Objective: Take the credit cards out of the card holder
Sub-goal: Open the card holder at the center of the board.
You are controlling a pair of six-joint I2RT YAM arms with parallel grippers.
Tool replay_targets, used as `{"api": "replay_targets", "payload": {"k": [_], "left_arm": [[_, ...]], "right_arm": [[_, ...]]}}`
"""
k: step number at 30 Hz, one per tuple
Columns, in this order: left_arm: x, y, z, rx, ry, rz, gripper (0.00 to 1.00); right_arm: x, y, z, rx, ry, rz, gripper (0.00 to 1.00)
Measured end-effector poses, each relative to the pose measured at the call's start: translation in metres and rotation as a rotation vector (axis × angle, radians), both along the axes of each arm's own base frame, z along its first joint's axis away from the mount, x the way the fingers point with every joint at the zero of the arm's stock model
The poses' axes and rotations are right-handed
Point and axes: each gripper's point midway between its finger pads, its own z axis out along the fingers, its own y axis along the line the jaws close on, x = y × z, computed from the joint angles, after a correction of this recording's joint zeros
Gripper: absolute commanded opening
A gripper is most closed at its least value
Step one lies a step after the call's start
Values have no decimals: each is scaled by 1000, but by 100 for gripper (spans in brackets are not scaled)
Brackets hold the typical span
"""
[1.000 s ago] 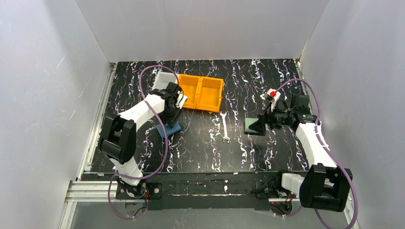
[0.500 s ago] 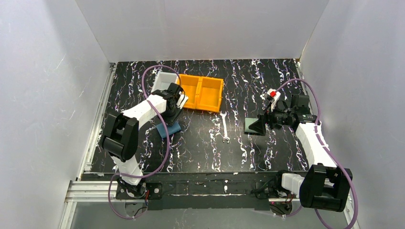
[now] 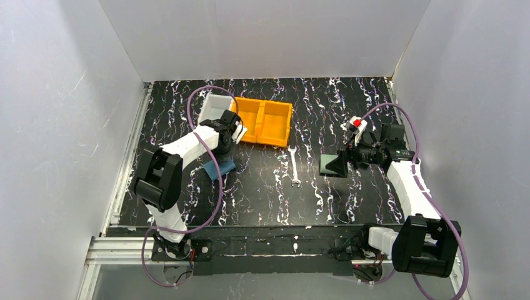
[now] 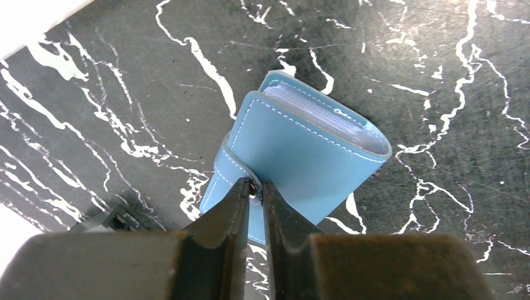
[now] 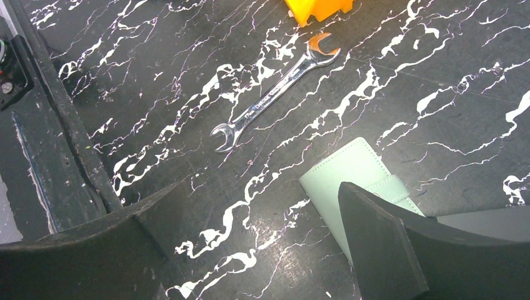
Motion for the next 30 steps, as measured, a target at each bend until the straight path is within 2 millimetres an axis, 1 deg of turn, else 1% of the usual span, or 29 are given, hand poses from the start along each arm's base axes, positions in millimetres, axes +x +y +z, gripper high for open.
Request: {"api": "replay_targets", "payload": {"k": [1, 4, 8, 11, 13, 16, 20, 22, 25, 30], "left_arm": [[1, 2, 0, 8, -5, 1, 0], [3, 3, 3, 14, -22, 4, 0], [0, 2, 4, -2, -25, 14, 0], [-10, -2, 7, -45, -8, 37, 0], [-18, -8, 9, -95, 12, 58, 0], [-36, -25, 15, -217, 46, 107, 0], [-57, -51, 35, -368, 56, 155, 0], [-65, -71, 48, -439, 48, 160, 0], [-73, -97, 56, -511, 49, 170, 0], [-83, -137, 58, -593, 65, 230, 0]], "right_arm": [[0, 0, 0, -1, 0, 0, 100], [0, 0, 0, -2, 0, -2, 100], [0, 0, 0, -2, 0, -2, 100], [0, 0, 0, -3, -2, 0, 100], [0, 0, 0, -2, -2, 2, 100], [-2, 2, 1, 6, -3, 13, 100], [-6, 7, 2, 18, -6, 44, 100], [-10, 13, 2, 22, -7, 70, 100], [-18, 26, 2, 31, -2, 130, 100], [-40, 63, -3, 72, 50, 274, 100]]}}
